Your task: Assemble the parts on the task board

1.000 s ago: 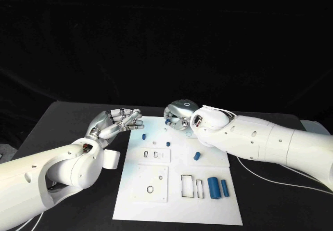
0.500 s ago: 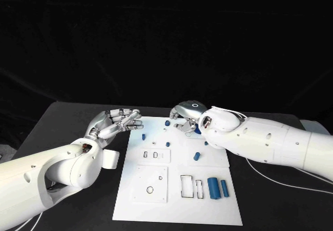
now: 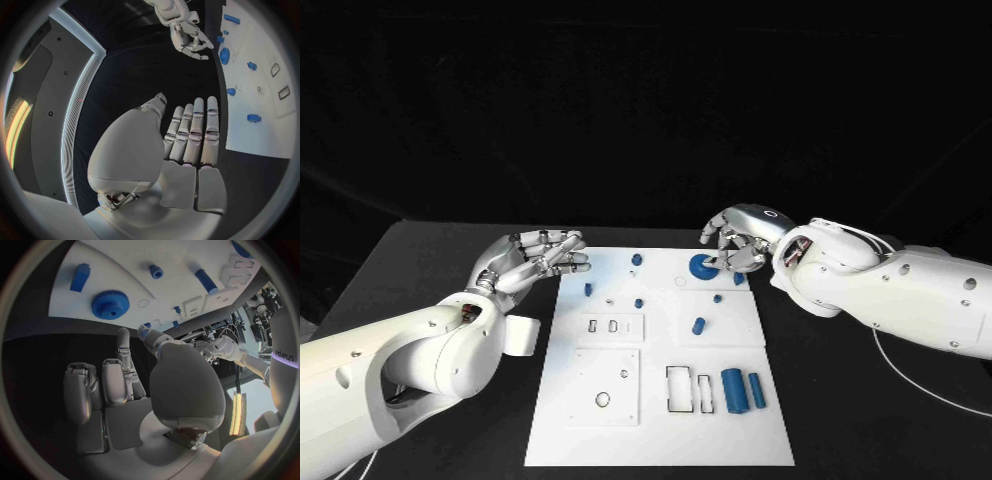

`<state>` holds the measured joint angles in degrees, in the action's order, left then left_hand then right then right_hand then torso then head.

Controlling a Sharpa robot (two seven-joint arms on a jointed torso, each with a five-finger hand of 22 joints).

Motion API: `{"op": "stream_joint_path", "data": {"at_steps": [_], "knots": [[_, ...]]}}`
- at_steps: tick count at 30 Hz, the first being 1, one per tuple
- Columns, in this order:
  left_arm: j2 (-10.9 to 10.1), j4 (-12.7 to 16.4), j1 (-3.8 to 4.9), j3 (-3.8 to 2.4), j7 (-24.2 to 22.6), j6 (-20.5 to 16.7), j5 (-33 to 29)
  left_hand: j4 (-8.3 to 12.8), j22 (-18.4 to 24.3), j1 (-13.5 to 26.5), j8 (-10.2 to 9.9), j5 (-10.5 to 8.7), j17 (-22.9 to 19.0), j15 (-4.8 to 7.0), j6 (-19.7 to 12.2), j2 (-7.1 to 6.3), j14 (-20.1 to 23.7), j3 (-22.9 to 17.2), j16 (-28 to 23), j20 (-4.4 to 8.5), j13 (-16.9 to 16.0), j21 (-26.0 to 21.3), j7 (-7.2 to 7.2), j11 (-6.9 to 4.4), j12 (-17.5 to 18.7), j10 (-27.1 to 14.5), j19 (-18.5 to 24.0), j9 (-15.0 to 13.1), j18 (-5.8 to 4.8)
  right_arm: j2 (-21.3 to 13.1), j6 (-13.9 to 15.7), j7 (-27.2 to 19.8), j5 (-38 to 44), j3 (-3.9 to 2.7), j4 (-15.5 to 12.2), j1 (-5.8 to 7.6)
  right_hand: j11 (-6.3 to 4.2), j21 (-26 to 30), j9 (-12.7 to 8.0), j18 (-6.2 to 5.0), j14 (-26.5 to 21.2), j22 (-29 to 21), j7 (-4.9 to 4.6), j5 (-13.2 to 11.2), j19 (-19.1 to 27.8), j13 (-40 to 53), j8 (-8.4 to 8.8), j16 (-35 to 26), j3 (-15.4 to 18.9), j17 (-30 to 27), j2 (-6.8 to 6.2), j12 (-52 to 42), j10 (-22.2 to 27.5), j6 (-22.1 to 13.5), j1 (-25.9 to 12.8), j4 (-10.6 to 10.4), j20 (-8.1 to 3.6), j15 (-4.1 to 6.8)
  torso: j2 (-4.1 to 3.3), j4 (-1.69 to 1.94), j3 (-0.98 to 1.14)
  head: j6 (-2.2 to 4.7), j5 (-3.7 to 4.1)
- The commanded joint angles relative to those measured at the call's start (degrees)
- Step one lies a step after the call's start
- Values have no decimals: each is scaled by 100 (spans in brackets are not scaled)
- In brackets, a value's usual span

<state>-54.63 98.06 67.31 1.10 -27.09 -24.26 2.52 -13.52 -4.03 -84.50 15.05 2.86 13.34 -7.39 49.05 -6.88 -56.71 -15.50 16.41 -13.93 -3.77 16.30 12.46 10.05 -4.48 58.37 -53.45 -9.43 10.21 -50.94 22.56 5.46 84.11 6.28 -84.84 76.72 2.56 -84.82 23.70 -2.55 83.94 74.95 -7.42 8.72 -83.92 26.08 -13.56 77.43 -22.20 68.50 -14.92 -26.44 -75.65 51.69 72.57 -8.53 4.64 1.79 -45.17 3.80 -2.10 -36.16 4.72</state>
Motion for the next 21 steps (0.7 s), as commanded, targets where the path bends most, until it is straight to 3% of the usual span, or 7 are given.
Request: {"op": "stream_joint_path", "data": {"at_steps": [1,2,5,7,11,21], "knots": [[9,13,7,-4,-33,112,-8,-12,6,32,-16,18,7,-26,-36,6,-24,-23,-28,8,0,-30,65,19,20,15,-28,5,35,-98,-486,339,-625,-2,-51,6,42,-124,95,101,312,919,-35,106,-205,2324,-140,401,777,587,186,-2229,203,-231,176,-384,24,-51,5,-18,19,1,46],[11,13,7,-4,-32,115,-8,-12,6,32,-16,18,7,-26,-36,6,-24,-23,-28,8,0,-30,65,19,20,15,-28,5,35,-111,-544,383,-642,-2,-46,7,76,-166,118,115,361,987,-45,109,-246,3117,-187,574,1015,866,254,-3014,81,-316,318,-531,42,-80,4,-18,22,-1,48],[18,9,7,-4,-31,123,-8,-12,6,32,-16,18,7,-26,-36,6,-24,-23,-28,8,0,-30,65,19,20,15,-28,5,35,-98,-645,473,-667,0,3,6,97,-241,149,145,418,1108,-104,144,-321,4157,-280,791,1405,1229,345,-4036,-144,-425,578,-792,91,-120,-2,-19,19,-1,36],[23,8,7,-3,-29,128,-8,-12,6,32,-16,18,7,-26,-36,6,-24,-23,-28,8,0,-30,65,19,20,15,-28,5,35,-64,-684,518,-681,3,52,4,120,-278,156,159,466,1164,-125,198,-360,4527,-315,922,1566,1461,397,-4409,-269,-489,663,-806,114,-141,-5,-14,25,-5,36],[26,8,7,-3,-24,135,-8,-12,6,31,-14,18,10,-23,-30,5,-24,-24,-31,8,-2,-32,58,14,21,25,-29,4,35,36,-696,568,-699,13,145,-2,164,-328,145,179,502,1241,-168,217,-414,4998,-329,1027,1755,1651,466,-4892,-476,-612,733,-809,150,-181,-12,-11,15,-7,41],[39,-5,7,-3,-17,149,-8,-12,6,31,-14,18,10,-23,-30,5,-24,-24,-31,8,-2,-32,58,14,21,25,-29,4,35,340,-660,628,-660,42,410,-26,202,-433,135,221,552,1389,-202,250,-521,5430,-358,1149,1862,1899,542,-5345,-711,-673,820,-804,190,-222,-1,-9,5,-50,35]]}}
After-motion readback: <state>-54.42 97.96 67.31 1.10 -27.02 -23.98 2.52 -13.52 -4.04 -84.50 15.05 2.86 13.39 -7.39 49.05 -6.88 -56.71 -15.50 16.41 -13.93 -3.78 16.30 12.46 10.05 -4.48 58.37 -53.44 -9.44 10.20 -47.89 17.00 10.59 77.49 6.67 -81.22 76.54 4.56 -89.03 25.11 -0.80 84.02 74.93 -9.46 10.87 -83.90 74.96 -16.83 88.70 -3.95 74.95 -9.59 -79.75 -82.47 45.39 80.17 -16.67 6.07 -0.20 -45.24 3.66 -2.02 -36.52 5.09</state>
